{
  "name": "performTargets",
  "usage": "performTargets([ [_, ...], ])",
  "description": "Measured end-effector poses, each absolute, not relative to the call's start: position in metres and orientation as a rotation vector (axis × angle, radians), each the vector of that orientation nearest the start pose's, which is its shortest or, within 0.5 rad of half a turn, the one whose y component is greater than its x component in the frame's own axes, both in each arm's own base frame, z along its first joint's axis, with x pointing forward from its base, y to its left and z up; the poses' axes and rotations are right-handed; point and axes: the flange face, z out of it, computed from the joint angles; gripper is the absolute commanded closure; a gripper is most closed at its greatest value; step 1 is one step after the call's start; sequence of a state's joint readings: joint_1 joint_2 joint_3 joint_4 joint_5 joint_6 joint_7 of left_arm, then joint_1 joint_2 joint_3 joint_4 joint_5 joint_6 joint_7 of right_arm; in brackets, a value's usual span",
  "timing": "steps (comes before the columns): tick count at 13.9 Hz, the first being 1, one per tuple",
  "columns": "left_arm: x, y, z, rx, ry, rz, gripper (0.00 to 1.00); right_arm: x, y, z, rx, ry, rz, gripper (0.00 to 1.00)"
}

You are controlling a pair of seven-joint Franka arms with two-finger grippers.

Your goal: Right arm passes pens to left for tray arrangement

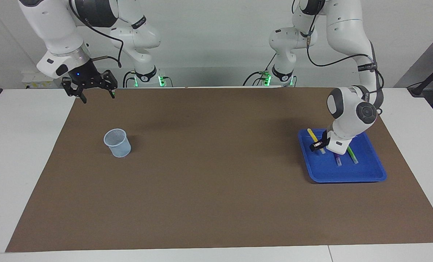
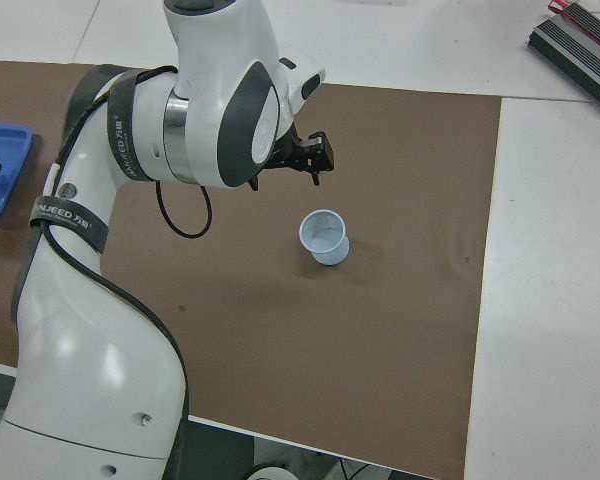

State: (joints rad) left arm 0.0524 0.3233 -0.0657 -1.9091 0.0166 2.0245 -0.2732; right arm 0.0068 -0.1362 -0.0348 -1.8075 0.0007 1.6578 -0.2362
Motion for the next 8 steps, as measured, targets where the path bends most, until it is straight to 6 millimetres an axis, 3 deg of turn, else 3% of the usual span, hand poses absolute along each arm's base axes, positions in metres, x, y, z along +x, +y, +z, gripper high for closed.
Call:
performTargets([
  [8,0.609,-0.004,0.306,-3.077,-0.393,0.336,1.00,0.516,-0.015,0.593,-3.117,-0.326,0.020,0.00],
])
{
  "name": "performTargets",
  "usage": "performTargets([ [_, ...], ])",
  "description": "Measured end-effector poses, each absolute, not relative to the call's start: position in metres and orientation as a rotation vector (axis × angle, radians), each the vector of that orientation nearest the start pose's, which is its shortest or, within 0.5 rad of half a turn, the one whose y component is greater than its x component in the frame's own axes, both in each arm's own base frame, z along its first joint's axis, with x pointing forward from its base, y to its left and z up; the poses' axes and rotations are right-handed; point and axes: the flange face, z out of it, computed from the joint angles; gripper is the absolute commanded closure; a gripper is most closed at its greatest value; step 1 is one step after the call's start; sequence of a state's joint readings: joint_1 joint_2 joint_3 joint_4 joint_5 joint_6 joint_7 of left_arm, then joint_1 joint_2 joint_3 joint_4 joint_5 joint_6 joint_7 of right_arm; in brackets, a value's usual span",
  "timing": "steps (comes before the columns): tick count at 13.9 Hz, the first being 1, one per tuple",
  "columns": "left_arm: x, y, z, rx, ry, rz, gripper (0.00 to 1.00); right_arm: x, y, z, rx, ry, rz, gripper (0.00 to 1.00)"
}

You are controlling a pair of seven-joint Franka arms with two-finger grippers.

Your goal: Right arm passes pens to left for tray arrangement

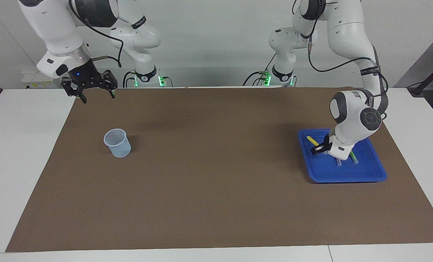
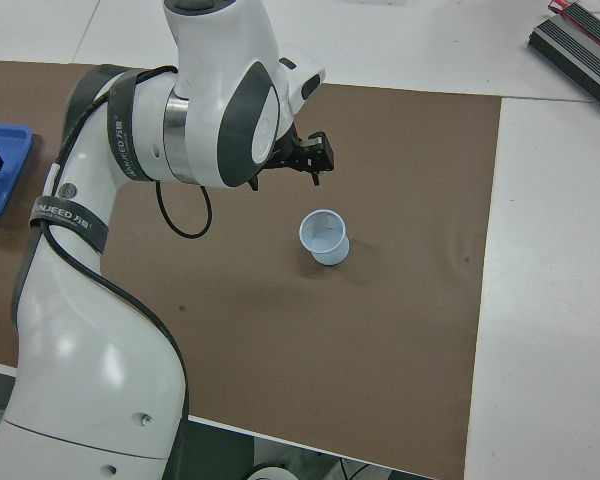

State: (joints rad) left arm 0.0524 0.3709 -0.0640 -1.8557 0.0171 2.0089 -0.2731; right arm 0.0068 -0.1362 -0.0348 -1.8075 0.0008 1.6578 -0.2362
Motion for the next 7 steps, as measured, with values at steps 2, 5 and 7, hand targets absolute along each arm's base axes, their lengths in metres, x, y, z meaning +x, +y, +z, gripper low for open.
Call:
performTargets([
  [2,0.6104,-0.0043,0.3038,-3.079,-0.393,0.324,1.00,0.5155,-0.0154,0.5926,-3.117,-0.326,0.020,0.00],
  [5,0.6133,-0.0045,0.3039,-3.086,-0.394,0.290,0.75,0.5155,-0.0154,0.5926,-3.117,-0.326,0.020,0.00],
  [7,0.6154,-0.0051,0.3050,-3.091,-0.393,0.263,0.49,0.5155,-0.0154,0.5926,-3.117,-0.326,0.020,0.00],
])
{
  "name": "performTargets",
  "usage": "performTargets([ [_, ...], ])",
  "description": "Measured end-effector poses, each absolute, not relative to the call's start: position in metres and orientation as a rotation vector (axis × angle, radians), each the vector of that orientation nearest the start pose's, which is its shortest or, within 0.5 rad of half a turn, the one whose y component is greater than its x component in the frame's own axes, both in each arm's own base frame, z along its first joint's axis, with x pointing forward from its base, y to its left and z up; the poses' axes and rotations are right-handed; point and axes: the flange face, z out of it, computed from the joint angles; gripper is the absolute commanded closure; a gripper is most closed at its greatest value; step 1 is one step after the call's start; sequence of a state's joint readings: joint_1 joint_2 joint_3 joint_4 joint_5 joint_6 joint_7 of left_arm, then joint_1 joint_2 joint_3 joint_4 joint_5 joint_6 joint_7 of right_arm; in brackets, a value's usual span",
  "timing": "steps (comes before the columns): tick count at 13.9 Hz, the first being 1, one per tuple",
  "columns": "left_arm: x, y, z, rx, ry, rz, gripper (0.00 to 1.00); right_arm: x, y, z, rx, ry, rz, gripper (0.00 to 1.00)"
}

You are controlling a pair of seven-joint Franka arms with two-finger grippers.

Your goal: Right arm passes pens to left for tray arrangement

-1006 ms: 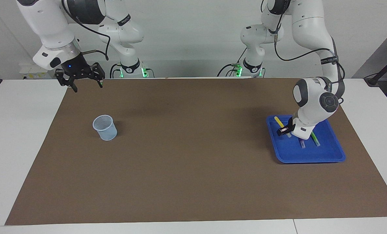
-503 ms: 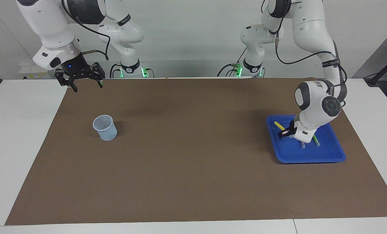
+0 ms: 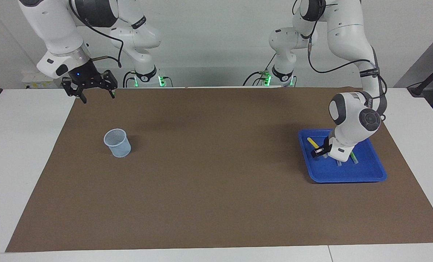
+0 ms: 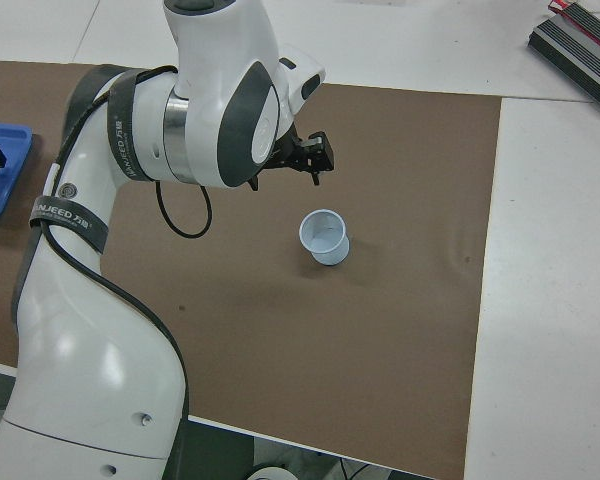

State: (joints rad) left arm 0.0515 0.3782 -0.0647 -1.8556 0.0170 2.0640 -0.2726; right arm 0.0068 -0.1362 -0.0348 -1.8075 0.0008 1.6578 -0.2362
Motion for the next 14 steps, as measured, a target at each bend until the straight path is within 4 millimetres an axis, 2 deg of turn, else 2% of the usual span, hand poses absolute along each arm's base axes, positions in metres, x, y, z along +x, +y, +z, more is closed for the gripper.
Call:
performTargets([
  [1,0.6158,-0.0055,0.3051,-3.092,-0.391,0.258,0.32,0.5155,-0.0154,0.5926,-3.117,-0.326,0.020,0.00],
  [2,0.6159,-0.0059,0.3051,-3.093,-0.391,0.258,0.04,0.5155,-0.0154,0.5926,-3.117,-0.326,0.020,0.00],
  [3,0.6159,-0.0063,0.3051,-3.093,-0.390,0.257,0.00,0.5155,-0.0154,0.5926,-3.117,-0.326,0.020,0.00],
  [14,0.6175,-0.0067,0.3092,-3.091,-0.388,0.264,0.00,0.5155,-0.0154,0.5926,-3.117,-0.326,0.020,0.00],
])
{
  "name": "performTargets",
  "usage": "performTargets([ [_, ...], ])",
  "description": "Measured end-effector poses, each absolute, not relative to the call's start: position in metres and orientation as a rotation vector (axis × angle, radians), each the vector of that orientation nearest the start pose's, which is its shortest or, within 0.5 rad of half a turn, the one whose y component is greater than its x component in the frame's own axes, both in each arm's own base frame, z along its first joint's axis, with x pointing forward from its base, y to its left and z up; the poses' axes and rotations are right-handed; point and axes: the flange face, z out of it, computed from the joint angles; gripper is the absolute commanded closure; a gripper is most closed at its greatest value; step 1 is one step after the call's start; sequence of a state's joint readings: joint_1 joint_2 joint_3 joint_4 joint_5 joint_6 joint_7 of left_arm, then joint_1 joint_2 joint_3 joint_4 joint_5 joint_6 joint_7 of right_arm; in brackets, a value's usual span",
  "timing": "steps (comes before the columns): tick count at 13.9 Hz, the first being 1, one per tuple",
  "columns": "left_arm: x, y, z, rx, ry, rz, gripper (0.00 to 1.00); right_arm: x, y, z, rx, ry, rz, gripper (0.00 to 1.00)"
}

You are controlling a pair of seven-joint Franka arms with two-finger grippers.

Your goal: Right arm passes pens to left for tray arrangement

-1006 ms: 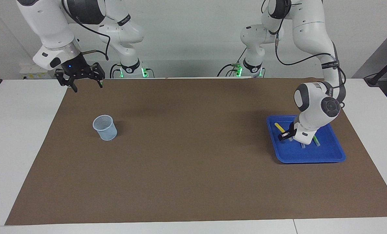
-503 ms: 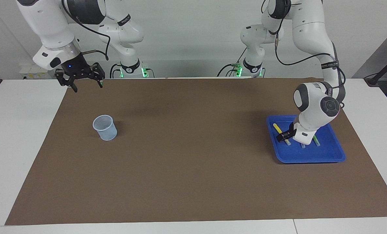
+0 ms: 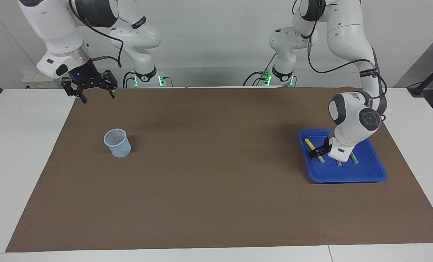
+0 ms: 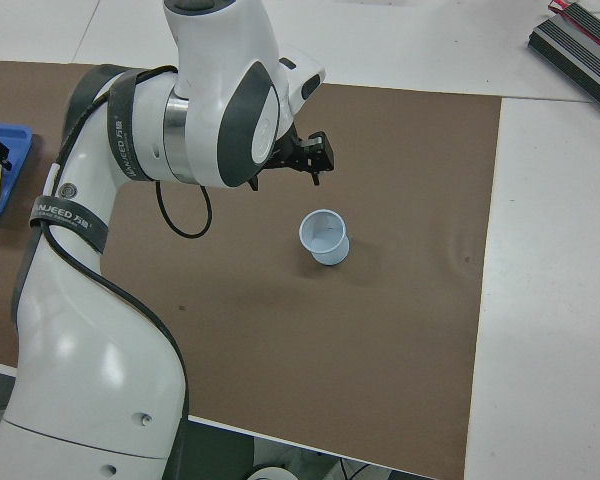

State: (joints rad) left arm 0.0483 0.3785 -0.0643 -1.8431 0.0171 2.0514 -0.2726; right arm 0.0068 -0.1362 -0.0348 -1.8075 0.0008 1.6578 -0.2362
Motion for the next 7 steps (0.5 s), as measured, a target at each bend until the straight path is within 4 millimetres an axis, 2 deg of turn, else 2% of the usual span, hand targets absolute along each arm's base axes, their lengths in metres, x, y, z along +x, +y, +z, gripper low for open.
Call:
performTargets([
  [3,0.627,-0.007,0.333,-3.092,-0.388,0.256,0.00,0.516,-0.015,0.593,-3.117,-0.326,0.020,0.00],
  [7,0.634,-0.006,0.387,-3.096,-0.390,0.210,0.00,0.516,-0.015,0.593,-3.117,-0.326,0.020,0.00],
])
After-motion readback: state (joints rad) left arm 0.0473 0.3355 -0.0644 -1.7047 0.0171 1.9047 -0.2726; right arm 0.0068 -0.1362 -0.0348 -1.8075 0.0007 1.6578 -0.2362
